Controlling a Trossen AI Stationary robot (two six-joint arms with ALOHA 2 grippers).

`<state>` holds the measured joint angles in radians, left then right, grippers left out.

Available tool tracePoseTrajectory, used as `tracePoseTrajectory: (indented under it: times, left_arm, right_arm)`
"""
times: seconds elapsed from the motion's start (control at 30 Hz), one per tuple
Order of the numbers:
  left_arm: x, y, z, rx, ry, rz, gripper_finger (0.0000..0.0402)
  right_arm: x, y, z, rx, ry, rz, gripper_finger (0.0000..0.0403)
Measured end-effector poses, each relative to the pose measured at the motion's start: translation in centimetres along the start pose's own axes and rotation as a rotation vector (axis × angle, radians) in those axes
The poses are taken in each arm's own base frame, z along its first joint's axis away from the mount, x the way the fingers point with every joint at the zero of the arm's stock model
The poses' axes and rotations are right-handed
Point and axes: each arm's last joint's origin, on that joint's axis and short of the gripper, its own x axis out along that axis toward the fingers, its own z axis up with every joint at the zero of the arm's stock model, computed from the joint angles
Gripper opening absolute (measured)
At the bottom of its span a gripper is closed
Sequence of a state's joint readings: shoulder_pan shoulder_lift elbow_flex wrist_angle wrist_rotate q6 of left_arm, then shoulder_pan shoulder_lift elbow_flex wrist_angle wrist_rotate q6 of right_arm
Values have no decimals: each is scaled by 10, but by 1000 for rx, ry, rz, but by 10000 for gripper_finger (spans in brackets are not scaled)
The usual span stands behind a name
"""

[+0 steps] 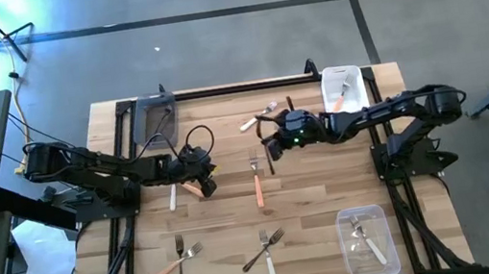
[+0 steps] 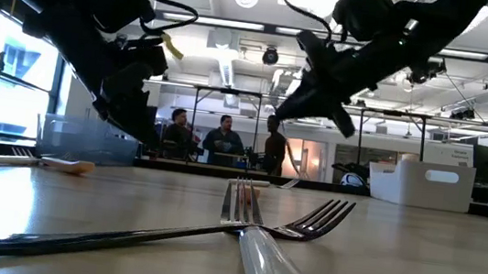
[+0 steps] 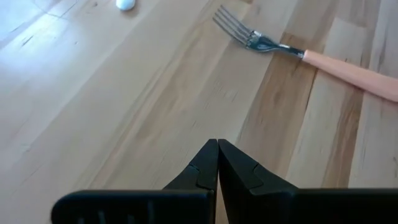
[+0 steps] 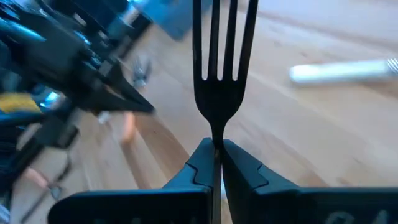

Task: Sort silverware by color (type)
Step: Put the top black fork into the black bin

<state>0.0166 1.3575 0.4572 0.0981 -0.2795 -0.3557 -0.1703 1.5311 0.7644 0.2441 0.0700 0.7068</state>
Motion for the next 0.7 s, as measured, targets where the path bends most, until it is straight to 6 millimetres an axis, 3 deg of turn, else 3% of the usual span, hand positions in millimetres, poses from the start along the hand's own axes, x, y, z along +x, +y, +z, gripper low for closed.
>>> tracePoseTrajectory:
  times: [0.23, 0.43, 0.7]
  left_arm:
    - [-8, 4, -3, 14, 27, 78, 3]
    - [-32, 6, -3, 8, -2, 162, 3]
    - [-53, 4, -5, 1, -47, 207, 3]
  right_arm:
    - [46, 17, 10, -38, 3, 12, 6]
    - [98, 31, 16, -40, 58, 70, 5]
    - [147, 44, 28, -63, 119, 34, 5]
